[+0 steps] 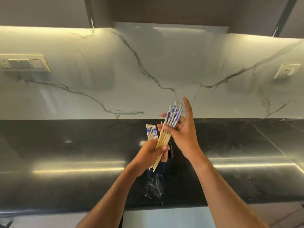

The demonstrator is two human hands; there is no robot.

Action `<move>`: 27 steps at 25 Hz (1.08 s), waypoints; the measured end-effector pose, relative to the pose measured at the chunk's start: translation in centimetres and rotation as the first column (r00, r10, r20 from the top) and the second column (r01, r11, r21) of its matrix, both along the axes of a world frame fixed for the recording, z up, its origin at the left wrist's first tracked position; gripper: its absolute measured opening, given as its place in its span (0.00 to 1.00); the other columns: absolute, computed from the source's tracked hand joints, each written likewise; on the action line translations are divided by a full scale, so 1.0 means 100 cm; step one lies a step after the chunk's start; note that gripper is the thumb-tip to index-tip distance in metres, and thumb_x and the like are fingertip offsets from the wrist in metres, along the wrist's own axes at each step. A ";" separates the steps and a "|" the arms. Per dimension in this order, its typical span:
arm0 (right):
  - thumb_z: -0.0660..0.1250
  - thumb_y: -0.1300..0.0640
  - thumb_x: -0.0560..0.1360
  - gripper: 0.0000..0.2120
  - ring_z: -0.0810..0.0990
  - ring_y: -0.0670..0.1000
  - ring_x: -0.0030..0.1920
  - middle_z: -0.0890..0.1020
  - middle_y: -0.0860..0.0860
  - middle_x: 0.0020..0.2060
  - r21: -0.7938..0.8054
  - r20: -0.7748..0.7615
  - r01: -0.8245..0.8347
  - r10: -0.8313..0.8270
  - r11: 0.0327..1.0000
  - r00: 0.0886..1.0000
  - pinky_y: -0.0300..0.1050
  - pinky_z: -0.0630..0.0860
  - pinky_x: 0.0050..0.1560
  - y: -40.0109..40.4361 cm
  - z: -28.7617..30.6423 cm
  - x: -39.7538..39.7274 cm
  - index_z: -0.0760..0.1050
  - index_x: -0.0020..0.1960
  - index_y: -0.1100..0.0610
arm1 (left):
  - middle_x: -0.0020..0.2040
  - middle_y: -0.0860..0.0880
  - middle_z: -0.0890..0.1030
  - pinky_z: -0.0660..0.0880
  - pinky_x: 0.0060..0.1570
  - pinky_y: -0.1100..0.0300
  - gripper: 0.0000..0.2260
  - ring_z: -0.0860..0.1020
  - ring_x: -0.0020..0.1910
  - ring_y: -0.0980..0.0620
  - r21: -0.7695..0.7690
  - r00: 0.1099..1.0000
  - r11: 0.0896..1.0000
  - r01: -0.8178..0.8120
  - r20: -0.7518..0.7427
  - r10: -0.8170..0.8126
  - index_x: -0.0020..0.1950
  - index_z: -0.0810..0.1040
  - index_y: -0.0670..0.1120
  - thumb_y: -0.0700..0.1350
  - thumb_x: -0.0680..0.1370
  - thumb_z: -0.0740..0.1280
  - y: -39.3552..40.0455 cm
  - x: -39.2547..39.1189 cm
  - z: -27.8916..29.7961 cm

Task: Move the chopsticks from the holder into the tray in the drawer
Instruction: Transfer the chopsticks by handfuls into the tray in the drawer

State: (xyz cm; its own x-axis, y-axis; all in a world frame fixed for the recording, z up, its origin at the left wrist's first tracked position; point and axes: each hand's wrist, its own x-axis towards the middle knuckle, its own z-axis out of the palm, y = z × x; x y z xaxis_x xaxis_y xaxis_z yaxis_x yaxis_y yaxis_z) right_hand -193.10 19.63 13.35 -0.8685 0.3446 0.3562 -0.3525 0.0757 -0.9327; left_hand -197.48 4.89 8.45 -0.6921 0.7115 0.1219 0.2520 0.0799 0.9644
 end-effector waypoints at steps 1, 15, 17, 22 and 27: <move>0.69 0.74 0.75 0.48 0.87 0.59 0.53 0.84 0.57 0.59 0.059 -0.007 0.001 -0.001 0.998 1.000 0.56 0.84 0.55 0.000 0.002 0.008 0.54 0.79 0.35 | 0.35 0.48 0.80 0.78 0.42 0.63 0.10 0.80 0.35 0.52 -0.017 1.000 1.000 0.014 0.011 -0.014 0.45 0.78 0.37 0.38 0.84 0.61 -0.005 0.009 -0.002; 0.77 0.66 0.72 0.33 0.87 0.51 0.54 0.85 0.54 0.57 0.182 0.031 0.105 -0.112 0.978 0.993 0.56 0.84 0.55 -0.035 0.000 0.111 0.71 0.73 0.51 | 0.41 0.44 0.81 0.80 0.52 0.48 0.09 0.82 0.42 0.47 -0.076 0.978 0.984 0.162 0.141 -0.150 0.55 0.77 0.35 0.40 0.85 0.61 -0.047 0.107 0.003; 0.74 0.68 0.74 0.35 0.87 0.54 0.53 0.84 0.56 0.59 0.136 0.026 0.062 -0.066 0.989 0.997 0.54 0.85 0.54 -0.037 -0.002 0.119 0.67 0.76 0.51 | 0.41 0.43 0.80 0.80 0.51 0.49 0.09 0.81 0.41 0.46 -0.080 0.976 0.982 0.169 0.153 -0.155 0.54 0.76 0.35 0.39 0.85 0.61 -0.048 0.117 0.003; 0.70 0.73 0.75 0.29 0.88 0.56 0.48 0.85 0.56 0.52 0.051 0.002 0.066 -0.067 0.996 0.998 0.55 0.85 0.52 -0.032 -0.017 0.139 0.72 0.72 0.54 | 0.42 0.44 0.81 0.81 0.51 0.52 0.08 0.82 0.42 0.48 -0.178 0.982 0.974 0.138 0.155 -0.111 0.54 0.77 0.36 0.40 0.85 0.61 -0.041 0.134 -0.003; 0.73 0.72 0.73 0.29 0.87 0.56 0.53 0.85 0.57 0.54 0.012 0.068 0.104 -0.105 0.994 0.992 0.54 0.84 0.55 -0.007 -0.054 0.182 0.73 0.70 0.55 | 0.40 0.42 0.81 0.82 0.46 0.52 0.06 0.82 0.38 0.47 -0.385 0.999 0.922 -0.044 -0.044 0.029 0.49 0.79 0.36 0.35 0.82 0.63 -0.021 0.166 -0.030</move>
